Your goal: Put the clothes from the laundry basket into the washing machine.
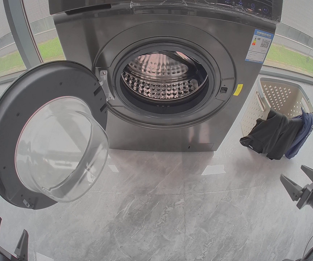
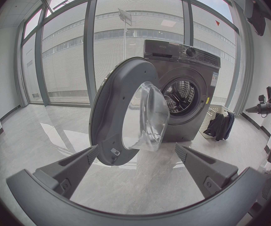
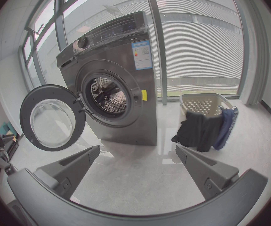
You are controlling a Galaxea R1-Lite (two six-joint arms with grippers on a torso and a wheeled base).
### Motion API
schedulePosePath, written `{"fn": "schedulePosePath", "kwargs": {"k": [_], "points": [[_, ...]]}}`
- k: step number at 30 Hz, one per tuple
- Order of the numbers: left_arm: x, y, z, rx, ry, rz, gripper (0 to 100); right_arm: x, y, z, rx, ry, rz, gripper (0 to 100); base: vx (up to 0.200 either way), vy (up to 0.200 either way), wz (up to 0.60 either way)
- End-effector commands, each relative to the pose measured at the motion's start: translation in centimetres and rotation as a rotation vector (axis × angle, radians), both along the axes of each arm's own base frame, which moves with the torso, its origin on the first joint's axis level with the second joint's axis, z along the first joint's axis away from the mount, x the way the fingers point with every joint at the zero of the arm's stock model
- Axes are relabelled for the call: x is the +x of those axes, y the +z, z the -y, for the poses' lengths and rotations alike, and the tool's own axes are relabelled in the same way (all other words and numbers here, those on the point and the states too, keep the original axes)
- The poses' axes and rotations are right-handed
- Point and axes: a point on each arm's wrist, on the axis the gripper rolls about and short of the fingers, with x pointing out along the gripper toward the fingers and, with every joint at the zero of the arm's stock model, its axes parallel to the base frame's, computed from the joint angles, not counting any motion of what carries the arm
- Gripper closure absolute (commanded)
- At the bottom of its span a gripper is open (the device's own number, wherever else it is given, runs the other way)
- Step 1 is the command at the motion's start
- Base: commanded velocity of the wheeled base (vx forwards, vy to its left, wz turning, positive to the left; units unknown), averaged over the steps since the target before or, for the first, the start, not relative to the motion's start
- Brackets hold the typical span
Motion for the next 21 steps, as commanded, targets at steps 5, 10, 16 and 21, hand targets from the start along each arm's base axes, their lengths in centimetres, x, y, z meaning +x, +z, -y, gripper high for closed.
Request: {"fn": "schedulePosePath", "kwargs": {"k": [5,10,16,21], "points": [[0.1,-0.4,0.0,0.001,-0.001,-0.015,0,-9.7,-3.7,3.2,-0.02,-0.149,0.085,0,0.0,0.0,0.0],[0.1,-0.4,0.0,0.001,-0.001,-0.015,0,-11.2,-5.4,3.3,-0.022,-0.181,0.08,0,0.0,0.0,0.0],[0.1,-0.4,0.0,0.001,-0.001,-0.015,0,-12.1,-6.2,3.0,-0.031,-0.232,0.117,0,0.0,0.0,0.0],[0.1,-0.4,0.0,-0.001,-0.001,-0.016,0,-12.2,-6.7,3.0,-0.051,-0.236,0.091,0,0.0,0.0,0.0]]}}
